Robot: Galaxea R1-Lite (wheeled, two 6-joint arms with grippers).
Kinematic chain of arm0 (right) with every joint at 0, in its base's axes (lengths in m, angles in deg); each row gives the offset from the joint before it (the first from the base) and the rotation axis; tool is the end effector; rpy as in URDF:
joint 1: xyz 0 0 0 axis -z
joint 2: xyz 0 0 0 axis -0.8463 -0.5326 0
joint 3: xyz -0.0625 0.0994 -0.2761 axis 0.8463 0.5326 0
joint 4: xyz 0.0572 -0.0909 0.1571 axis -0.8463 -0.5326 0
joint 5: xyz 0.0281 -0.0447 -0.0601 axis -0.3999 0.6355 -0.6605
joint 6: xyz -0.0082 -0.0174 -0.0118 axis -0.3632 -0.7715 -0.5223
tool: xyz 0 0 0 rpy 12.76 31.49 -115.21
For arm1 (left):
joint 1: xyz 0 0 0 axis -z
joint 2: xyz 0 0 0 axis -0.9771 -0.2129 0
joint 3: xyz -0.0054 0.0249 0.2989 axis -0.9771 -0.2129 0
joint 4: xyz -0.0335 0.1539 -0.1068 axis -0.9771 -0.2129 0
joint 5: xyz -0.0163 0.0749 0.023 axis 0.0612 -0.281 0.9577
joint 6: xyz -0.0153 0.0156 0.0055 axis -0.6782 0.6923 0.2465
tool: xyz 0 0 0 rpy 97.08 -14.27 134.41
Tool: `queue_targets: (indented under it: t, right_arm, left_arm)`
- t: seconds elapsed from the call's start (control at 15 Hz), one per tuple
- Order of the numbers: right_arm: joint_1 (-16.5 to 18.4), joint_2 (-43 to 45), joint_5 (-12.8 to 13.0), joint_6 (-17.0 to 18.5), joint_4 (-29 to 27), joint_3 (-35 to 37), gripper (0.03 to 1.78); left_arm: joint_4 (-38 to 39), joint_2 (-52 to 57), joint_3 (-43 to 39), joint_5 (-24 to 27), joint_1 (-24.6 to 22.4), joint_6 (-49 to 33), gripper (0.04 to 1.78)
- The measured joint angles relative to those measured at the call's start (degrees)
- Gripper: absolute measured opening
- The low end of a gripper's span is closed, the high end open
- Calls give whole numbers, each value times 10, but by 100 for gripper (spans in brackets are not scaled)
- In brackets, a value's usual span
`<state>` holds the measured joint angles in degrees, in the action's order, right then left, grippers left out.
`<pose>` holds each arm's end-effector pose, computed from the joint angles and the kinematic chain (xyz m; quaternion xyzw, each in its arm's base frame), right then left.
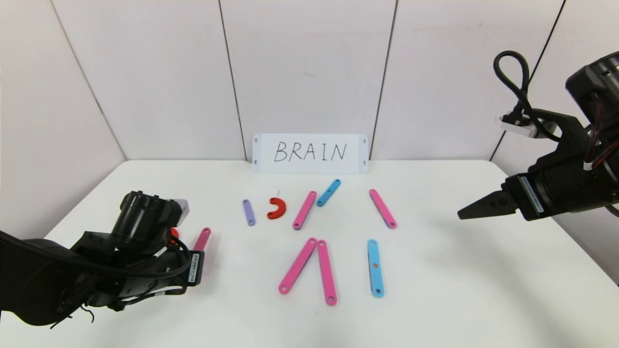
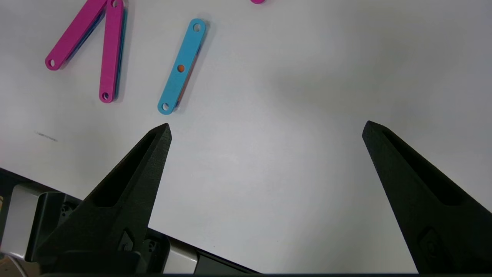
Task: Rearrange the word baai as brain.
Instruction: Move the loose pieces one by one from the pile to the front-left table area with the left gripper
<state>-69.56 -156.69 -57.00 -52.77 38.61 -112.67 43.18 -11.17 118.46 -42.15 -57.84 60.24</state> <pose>0.2388 0.0541 0.2556 -0.0085 0.4533 0.1793 0.8731 0.2389 -0.0816 0.1058 -0.0067 0.3841 -0.0238 0.9230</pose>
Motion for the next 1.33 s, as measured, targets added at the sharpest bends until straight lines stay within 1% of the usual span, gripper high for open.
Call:
queue_targets:
  t: [0.2, 0.6, 0.73, 0.87, 0.93, 1.2, 1.33]
  right_arm:
    - [0, 0, 0, 0, 0, 0, 174]
    - [0, 0, 0, 0, 0, 0, 174]
    - [0, 0, 0, 0, 0, 0, 174]
    - [0, 0, 0, 0, 0, 0, 174]
    - [0, 0, 0, 0, 0, 0, 174]
    - [0, 0, 0, -2, 1, 2, 174]
    - [0, 1, 0, -2, 1, 3, 174]
  left_arm:
    - [20, -25, -2, 1, -2, -24, 27]
    - [22, -36, -7, 0, -2, -28, 28]
    - [23, -36, -9, 0, -2, -28, 35]
    - [23, -36, -9, -1, -2, -28, 53]
    - [24, -36, -9, -1, -2, -28, 67]
    - [23, -33, 6, -1, -1, -24, 135]
    - [20, -27, 38, -1, 2, -20, 159]
